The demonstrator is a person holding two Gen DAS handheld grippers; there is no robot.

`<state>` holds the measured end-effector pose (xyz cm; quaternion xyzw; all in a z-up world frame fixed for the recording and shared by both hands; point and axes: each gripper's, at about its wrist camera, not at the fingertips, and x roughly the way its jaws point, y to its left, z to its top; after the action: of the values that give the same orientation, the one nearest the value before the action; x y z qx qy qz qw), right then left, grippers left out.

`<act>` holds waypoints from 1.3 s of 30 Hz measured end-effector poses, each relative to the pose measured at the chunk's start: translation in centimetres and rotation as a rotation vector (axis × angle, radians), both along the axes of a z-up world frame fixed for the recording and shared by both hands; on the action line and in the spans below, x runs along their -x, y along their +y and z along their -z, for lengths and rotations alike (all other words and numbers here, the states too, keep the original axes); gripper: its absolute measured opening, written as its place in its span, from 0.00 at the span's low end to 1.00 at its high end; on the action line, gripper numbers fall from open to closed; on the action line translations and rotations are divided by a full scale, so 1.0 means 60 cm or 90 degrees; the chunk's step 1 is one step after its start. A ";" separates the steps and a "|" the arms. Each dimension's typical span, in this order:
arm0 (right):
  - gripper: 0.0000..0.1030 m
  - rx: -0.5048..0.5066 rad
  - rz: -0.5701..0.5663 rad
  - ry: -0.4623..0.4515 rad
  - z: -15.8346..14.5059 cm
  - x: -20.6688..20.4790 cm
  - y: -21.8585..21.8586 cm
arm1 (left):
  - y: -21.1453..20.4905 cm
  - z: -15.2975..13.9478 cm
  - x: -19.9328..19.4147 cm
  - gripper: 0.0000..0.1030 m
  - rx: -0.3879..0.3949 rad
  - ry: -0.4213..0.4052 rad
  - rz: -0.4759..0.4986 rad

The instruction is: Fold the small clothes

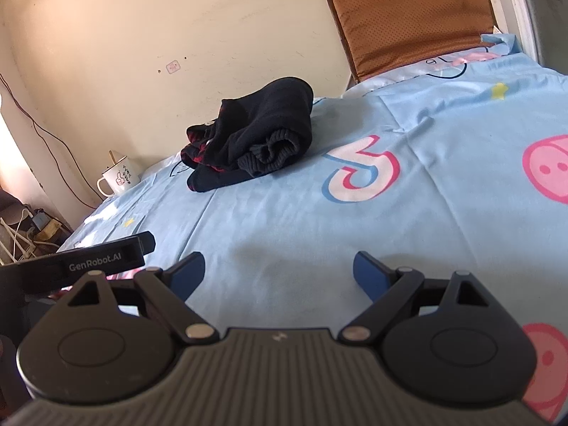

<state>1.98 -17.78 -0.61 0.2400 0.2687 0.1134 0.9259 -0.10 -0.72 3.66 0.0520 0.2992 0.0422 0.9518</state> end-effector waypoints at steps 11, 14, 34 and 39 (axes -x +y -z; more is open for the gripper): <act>0.90 0.001 -0.005 0.002 0.001 0.000 0.003 | 0.002 0.000 -0.001 1.00 0.006 0.006 -0.001; 0.90 0.005 -0.010 0.002 0.001 0.000 0.005 | 0.001 0.000 -0.001 1.00 0.004 0.005 -0.002; 0.90 0.015 -0.023 0.001 0.000 0.000 0.012 | -0.001 0.009 -0.006 1.00 -0.009 0.026 -0.007; 0.90 0.015 -0.023 0.001 0.001 0.001 0.012 | -0.005 0.011 -0.008 1.00 -0.018 0.032 -0.008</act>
<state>1.94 -17.06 -0.65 0.2243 0.2751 0.1266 0.9263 0.39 -1.02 2.98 0.0644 0.3227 0.0513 0.9429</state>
